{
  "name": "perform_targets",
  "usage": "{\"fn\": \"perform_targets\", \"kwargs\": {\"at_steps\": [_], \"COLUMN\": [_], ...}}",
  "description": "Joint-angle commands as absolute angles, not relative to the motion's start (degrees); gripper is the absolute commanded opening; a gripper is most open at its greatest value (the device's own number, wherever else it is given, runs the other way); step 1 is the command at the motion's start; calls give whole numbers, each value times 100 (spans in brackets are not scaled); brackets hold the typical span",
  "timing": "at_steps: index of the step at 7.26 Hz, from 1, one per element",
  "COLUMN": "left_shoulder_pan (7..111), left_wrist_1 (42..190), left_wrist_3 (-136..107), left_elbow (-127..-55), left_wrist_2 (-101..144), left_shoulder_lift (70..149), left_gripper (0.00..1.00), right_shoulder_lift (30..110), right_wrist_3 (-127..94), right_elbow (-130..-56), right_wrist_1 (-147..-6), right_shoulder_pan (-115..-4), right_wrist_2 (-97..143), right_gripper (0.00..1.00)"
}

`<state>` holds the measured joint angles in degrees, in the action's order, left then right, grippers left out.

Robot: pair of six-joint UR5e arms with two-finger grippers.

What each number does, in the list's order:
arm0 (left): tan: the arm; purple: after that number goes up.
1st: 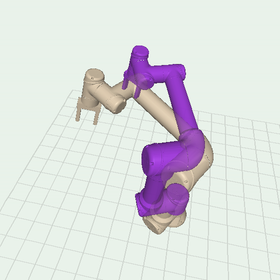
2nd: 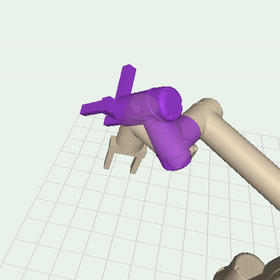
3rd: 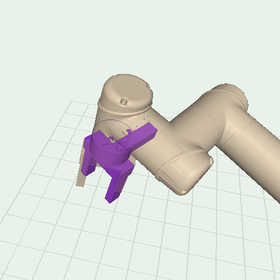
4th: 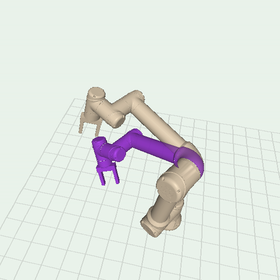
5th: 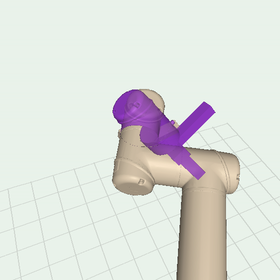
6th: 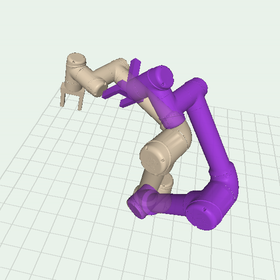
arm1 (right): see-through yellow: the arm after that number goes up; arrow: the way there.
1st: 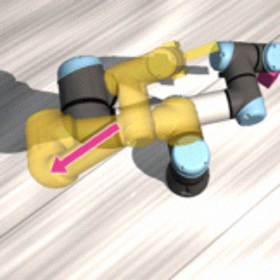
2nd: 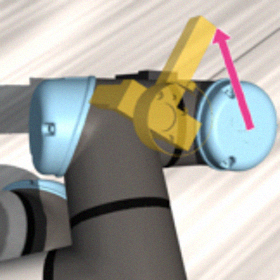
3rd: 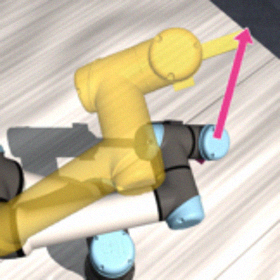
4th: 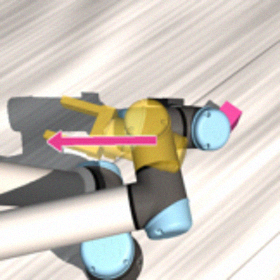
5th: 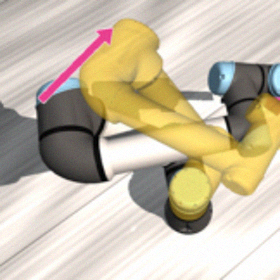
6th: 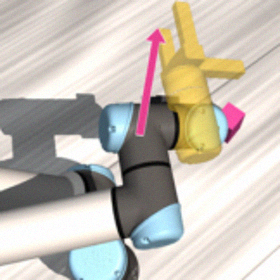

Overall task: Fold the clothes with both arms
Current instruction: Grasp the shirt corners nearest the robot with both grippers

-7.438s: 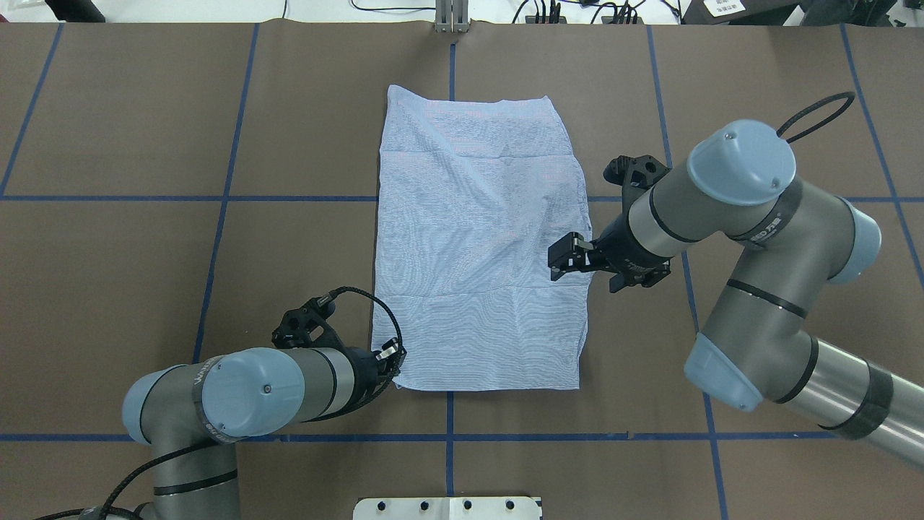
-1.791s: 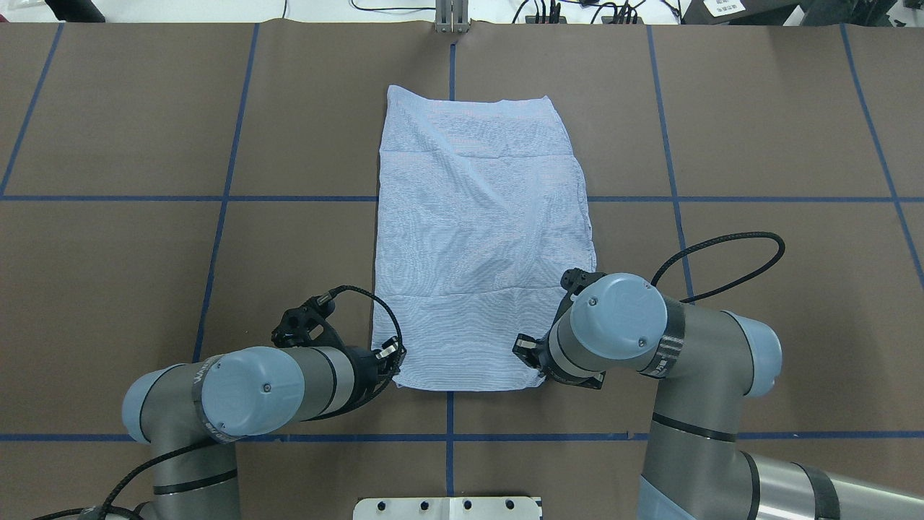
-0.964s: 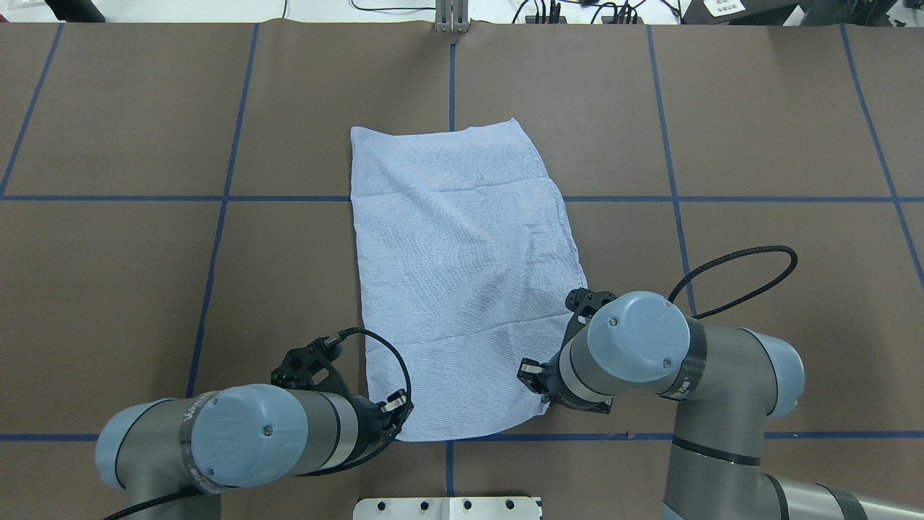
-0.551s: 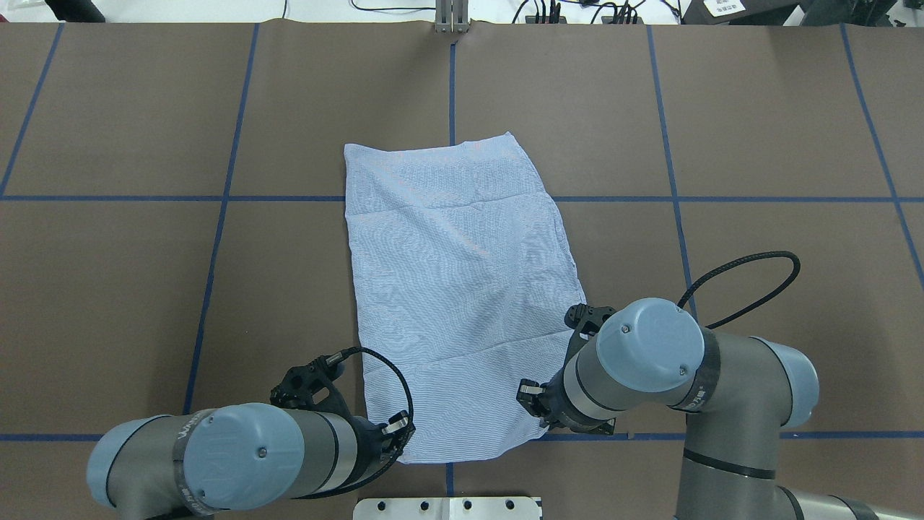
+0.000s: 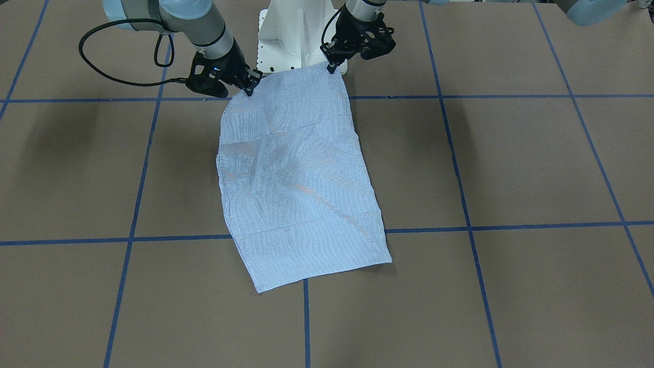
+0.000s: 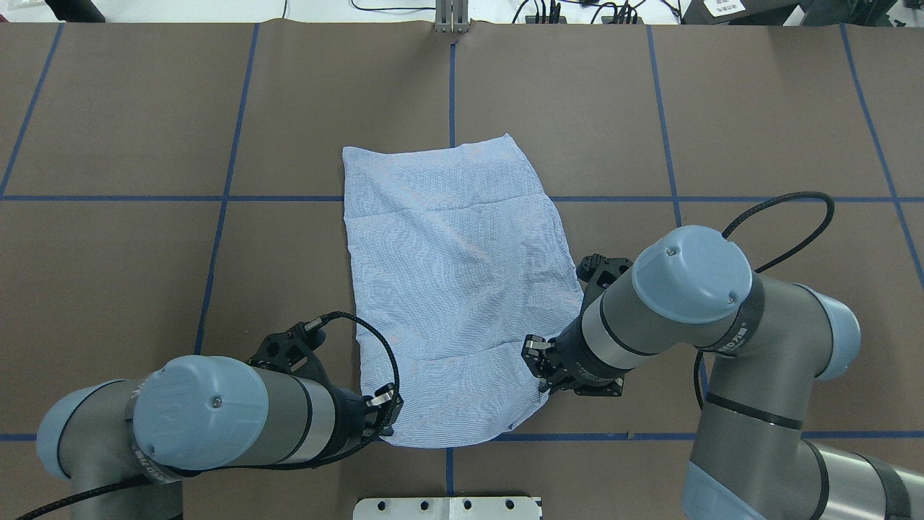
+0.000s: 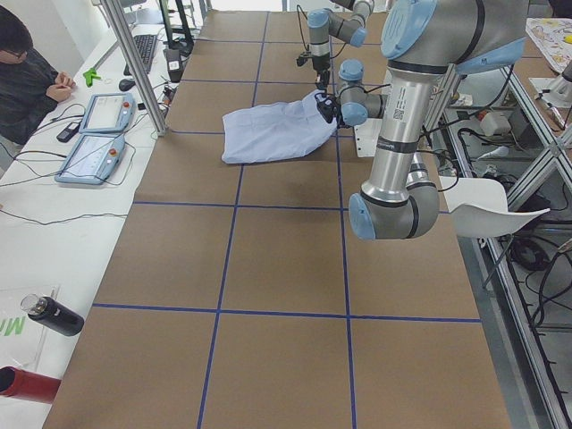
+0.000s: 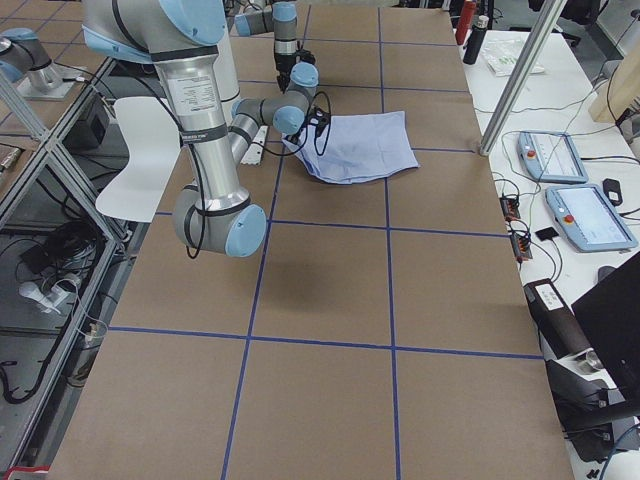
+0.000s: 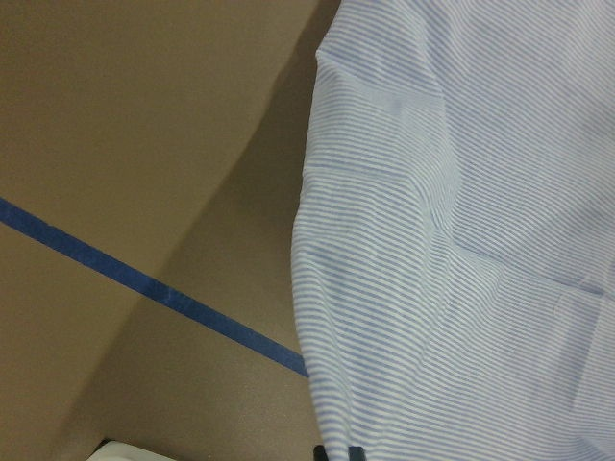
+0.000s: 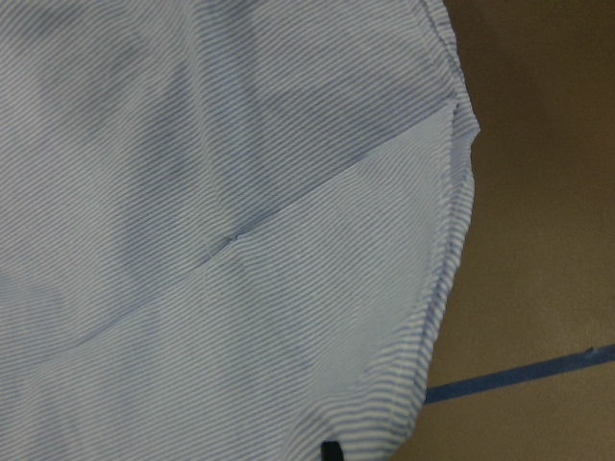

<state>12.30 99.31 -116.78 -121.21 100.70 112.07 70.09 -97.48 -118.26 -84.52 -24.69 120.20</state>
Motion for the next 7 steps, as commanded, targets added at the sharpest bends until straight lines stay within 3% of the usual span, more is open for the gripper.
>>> {"fn": "perform_targets", "kwargs": {"at_steps": [1, 7], "left_shoulder_pan": [1161, 879], "left_wrist_1": [9573, 8123], "left_wrist_3": [-11733, -11742], "left_elbow": [-12225, -13631], "left_wrist_2": [10335, 10942], "left_shoulder_lift": [11250, 11329], "left_gripper": [0, 0], "right_shoulder_lift": [7066, 7102], "right_wrist_3": [-9738, -10151], "right_elbow": [-12032, -12551], "right_wrist_1": [-8472, -8499], "right_shoulder_pan": [-2470, -2302], "right_wrist_2": [12487, 13517], "right_gripper": [0, 0]}}
